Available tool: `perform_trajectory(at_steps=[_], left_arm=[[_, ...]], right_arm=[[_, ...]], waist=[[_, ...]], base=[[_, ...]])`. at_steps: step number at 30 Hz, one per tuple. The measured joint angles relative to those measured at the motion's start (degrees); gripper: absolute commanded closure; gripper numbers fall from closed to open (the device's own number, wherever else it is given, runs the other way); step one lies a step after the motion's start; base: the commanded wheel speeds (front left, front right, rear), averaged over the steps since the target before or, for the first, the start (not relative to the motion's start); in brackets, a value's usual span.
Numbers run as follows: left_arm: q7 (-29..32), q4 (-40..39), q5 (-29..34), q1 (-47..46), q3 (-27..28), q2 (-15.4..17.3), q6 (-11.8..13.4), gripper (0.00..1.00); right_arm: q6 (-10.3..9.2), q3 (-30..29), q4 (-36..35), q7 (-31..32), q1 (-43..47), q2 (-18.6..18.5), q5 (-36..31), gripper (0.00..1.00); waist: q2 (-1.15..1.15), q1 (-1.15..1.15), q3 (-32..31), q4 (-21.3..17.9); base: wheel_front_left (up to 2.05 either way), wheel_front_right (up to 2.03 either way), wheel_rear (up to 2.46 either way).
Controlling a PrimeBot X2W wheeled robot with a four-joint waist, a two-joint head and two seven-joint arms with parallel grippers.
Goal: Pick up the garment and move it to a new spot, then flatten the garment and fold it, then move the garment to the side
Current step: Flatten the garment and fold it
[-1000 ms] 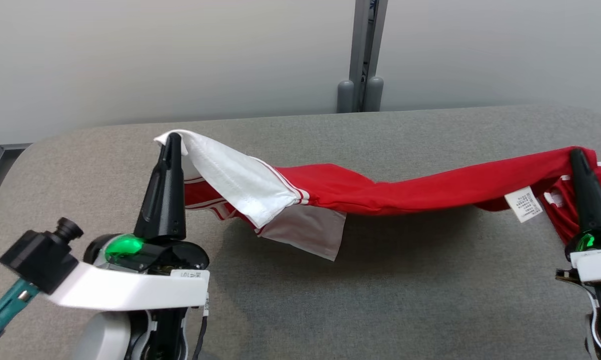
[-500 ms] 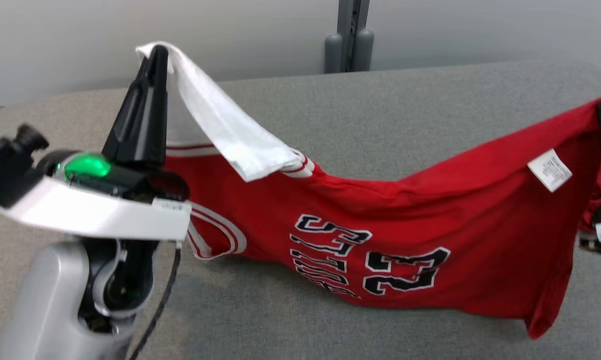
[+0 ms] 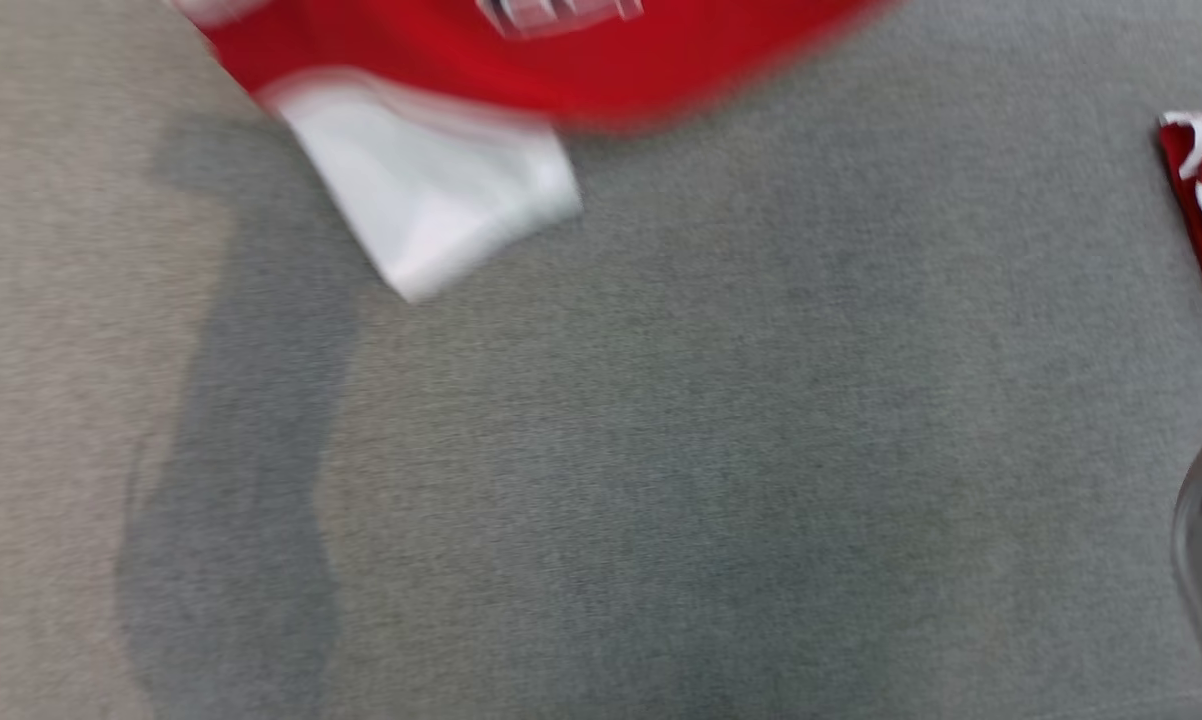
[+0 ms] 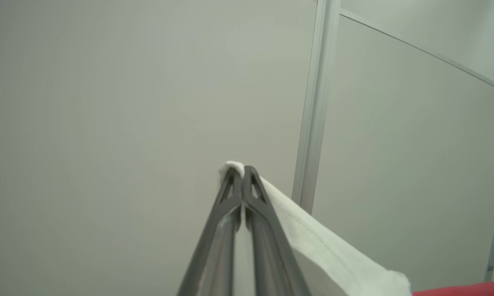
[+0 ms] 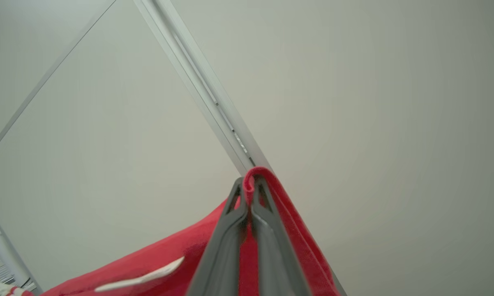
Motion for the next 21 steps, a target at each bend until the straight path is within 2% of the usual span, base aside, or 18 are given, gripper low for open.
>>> perform_trajectory(at_steps=[1, 4, 8, 15, 21], left_arm=[[-1.6, 2.7, 0.9, -3.8, 0.0, -0.1, -0.1, 1.0], [-7.4, 8.7, 2.7, -13.5, -0.2, -1.1, -2.7, 1.0], [-13.2, 15.8, 1.2, -20.6, 0.9, -4.3, -5.9, 1.0], [-15.9, 27.7, -1.2, -16.4, 1.8, -5.7, -8.9, 1.0], [-16.8, 30.2, -3.4, -7.2, 3.9, -6.3, -10.7, 1.0]], right_arm=[[0.0, 0.9, 3.5, -2.2, -3.6, 0.0, 0.1, 1.0], [0.01, 3.7, 12.1, -8.5, -12.1, 0.0, 1.6, 1.0], [0.0, 7.9, 21.1, -14.2, -17.9, -0.2, 3.2, 1.0], [0.01, 15.0, 32.6, -17.7, -16.8, 0.0, 6.0, 1.0], [0.01, 16.3, 38.8, -18.8, -12.1, -0.2, 6.2, 1.0]], waist=[[0.0, 0.0, 0.8, -0.6], [0.0, 0.0, 2.1, -2.6], [0.0, 0.0, 3.2, -3.6], [0.0, 0.0, 5.8, -1.9], [0.0, 0.0, 9.3, 0.3]], base=[[0.0, 0.0, 0.0], [0.0, 0.0, 0.0], [0.0, 0.0, 0.0], [0.0, 0.0, 0.0], [0.0, 0.0, 0.0]])
